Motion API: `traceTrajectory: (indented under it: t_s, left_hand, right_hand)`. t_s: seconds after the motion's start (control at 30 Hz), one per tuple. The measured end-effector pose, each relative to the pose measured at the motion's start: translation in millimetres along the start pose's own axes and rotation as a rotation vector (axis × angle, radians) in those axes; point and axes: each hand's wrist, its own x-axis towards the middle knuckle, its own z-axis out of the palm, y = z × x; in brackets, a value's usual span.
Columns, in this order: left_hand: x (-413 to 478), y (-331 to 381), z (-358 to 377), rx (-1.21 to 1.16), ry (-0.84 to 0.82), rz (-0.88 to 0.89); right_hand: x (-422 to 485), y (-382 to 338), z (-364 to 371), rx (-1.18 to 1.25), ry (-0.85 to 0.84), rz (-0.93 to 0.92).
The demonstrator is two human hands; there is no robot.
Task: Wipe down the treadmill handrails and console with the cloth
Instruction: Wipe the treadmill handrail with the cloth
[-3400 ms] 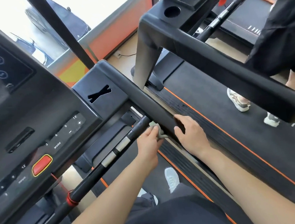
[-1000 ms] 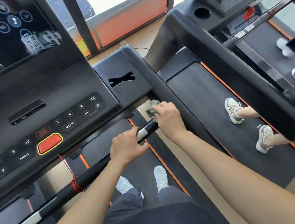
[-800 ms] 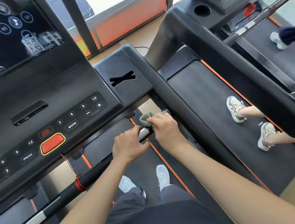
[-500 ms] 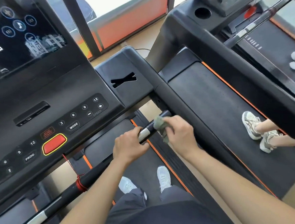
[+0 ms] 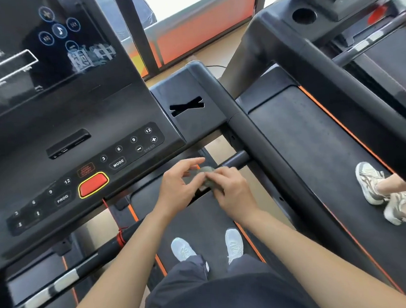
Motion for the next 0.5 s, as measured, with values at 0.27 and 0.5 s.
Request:
traceTrajectory:
  t_s: [0.27, 0.5]
  left_hand:
    - [22.2, 8.0, 16.2, 0.25, -0.244, 0.162]
    - [27.6, -2.8, -0.7, 0.276, -0.114, 0.077]
  right_hand:
    - [-10.9, 19.7, -18.2, 0.07, 0.207, 0.211]
    - [-2.2, 6.8, 4.2, -0.047, 0.181, 0.077]
